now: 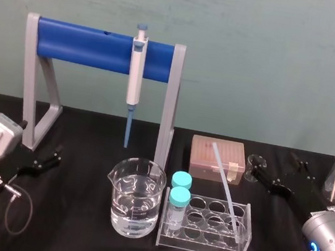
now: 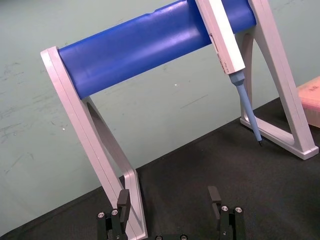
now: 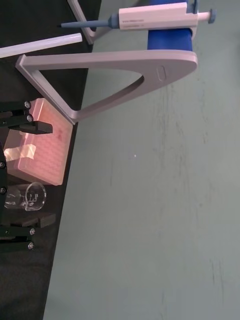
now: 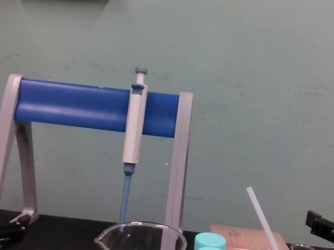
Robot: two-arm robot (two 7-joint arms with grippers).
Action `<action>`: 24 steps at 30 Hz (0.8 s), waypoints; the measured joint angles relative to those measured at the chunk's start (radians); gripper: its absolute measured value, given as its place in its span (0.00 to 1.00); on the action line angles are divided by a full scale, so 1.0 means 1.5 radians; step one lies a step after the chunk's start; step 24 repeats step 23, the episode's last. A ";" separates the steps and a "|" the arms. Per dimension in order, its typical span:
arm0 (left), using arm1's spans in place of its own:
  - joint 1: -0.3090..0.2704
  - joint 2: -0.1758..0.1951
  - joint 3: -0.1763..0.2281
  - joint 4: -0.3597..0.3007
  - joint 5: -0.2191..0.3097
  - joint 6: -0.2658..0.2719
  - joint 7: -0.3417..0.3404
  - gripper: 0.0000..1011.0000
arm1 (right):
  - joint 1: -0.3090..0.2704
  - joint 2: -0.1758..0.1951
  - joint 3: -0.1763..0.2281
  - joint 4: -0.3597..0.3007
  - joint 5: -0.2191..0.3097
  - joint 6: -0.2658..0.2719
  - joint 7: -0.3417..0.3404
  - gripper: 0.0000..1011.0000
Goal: Pick up the stirring rod with one hand, then place it down.
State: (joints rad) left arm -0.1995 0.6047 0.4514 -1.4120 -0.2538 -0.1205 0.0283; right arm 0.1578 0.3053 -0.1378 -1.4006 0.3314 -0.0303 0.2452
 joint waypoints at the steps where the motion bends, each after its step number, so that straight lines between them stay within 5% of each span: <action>1: 0.000 0.000 0.000 0.000 0.000 0.000 0.000 0.99 | 0.000 0.000 0.000 0.000 0.000 0.000 0.000 0.99; 24: 0.000 0.000 0.000 0.000 0.000 0.000 0.000 0.99 | -0.002 0.000 0.000 -0.003 0.001 -0.002 -0.002 0.99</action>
